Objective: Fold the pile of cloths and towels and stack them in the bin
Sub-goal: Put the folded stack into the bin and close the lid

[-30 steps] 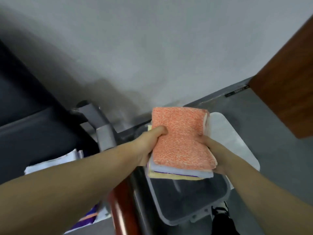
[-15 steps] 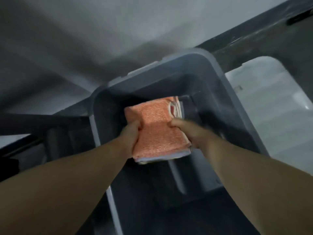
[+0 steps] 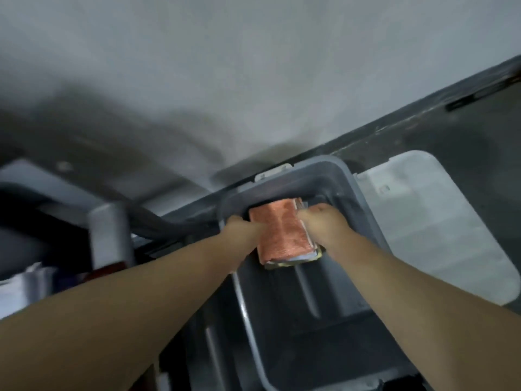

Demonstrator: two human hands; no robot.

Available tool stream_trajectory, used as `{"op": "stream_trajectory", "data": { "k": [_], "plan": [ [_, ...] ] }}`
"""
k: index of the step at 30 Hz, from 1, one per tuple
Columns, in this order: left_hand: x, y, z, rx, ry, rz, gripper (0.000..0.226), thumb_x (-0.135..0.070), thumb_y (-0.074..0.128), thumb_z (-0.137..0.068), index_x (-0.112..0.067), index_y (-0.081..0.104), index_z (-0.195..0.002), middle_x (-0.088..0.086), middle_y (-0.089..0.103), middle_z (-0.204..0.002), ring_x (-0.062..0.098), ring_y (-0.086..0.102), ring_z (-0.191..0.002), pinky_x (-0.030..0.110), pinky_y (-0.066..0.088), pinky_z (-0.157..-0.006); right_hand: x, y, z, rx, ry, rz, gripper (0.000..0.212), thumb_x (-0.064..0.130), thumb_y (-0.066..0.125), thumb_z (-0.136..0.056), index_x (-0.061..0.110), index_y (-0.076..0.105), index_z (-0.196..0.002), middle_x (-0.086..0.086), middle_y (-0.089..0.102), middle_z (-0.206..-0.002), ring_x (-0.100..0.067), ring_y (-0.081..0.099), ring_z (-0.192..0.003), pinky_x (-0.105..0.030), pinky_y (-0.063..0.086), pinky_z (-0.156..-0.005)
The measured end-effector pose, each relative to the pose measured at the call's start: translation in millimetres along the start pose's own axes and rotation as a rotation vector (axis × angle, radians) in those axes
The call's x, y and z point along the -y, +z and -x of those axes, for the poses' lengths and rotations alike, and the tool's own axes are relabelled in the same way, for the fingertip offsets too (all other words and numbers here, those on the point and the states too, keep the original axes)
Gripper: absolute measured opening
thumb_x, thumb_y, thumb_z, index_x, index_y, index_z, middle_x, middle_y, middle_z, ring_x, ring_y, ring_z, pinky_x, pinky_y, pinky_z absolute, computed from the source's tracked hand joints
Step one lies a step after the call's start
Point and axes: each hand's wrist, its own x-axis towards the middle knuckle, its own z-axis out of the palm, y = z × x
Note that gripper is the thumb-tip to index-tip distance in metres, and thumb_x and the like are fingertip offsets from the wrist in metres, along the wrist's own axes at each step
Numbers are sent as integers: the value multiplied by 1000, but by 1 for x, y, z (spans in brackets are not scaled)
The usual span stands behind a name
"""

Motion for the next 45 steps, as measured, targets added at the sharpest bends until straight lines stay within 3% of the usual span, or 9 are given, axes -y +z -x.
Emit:
{"op": "stream_trajectory", "data": {
  "k": [3, 6, 11, 15, 18, 23, 26, 36, 45],
  "plan": [
    [-17, -52, 69, 73, 46, 112, 30, -30, 71, -93, -14, 53, -112, 5, 55, -82, 18, 54, -73, 33, 47, -74, 54, -1, 71, 45, -66, -87, 20, 39, 66, -92, 19, 68, -90, 0, 68, -94, -23, 64, -95, -38, 51, -87],
    [-10, -129, 133, 89, 91, 210, 35, -24, 69, -96, -18, 53, -126, 6, 67, -104, 18, 66, -91, 32, 55, -80, 111, 28, 151, 93, -99, -207, 26, 44, 67, -85, 22, 71, -98, -4, 73, -108, -27, 67, -107, -48, 53, -102],
    [27, -243, 184, -208, 332, 186, 5, -8, 61, -91, -10, 66, -93, 4, 66, -75, 11, 58, -55, 19, 43, -46, 167, 112, 249, 243, -152, -334, 8, 20, 69, -93, 14, 68, -88, -13, 74, -95, -25, 72, -96, -39, 55, -88],
    [108, -320, 168, -496, 305, -1, 16, -23, 67, -86, -16, 56, -95, 3, 60, -85, 19, 56, -71, 30, 44, -58, 169, 214, 286, 316, -181, -97, 27, 41, 73, -81, 17, 63, -88, -15, 67, -85, -32, 68, -85, -45, 57, -78],
    [182, -348, 127, -551, 142, -186, 50, -43, 75, -77, -23, 44, -110, 0, 48, -111, 26, 56, -102, 42, 54, -79, 145, 280, 288, 292, -60, 53, 87, 59, 82, -66, 18, 49, -136, -5, 63, -129, -25, 67, -108, -43, 58, -92],
    [271, -352, 67, -147, -157, 267, 112, -62, 95, -51, -16, 38, -136, 6, 61, -126, 31, 65, -111, 52, 56, -95, 96, 310, 273, 200, 313, -35, 119, 66, 96, -44, 18, 45, -140, -11, 67, -117, -34, 72, -92, -52, 63, -80],
    [295, -343, 54, 197, -160, 459, 90, -66, 90, -57, -17, 65, -128, 4, 76, -115, 27, 71, -109, 47, 53, -103, 68, 323, 252, 166, 352, -23, 143, 82, 90, -12, 24, 49, -136, -10, 71, -111, -38, 75, -85, -56, 63, -73],
    [302, -345, 33, 506, -114, 566, 59, -53, 72, -84, -13, 65, -127, 17, 75, -114, 33, 76, -95, 43, 60, -81, 64, 324, 245, 422, 355, -136, 74, 62, 94, -62, 22, 74, -121, -16, 79, -107, -41, 76, -100, -61, 58, -94],
    [326, -365, 56, 360, -35, 578, 72, -55, 74, -66, -17, 65, -126, 17, 75, -114, 36, 76, -95, 43, 62, -74, 60, 331, 259, 563, 180, -104, 52, 56, 80, -82, 23, 73, -121, -6, 80, -107, -28, 77, -101, -50, 57, -101]
  ]
}}
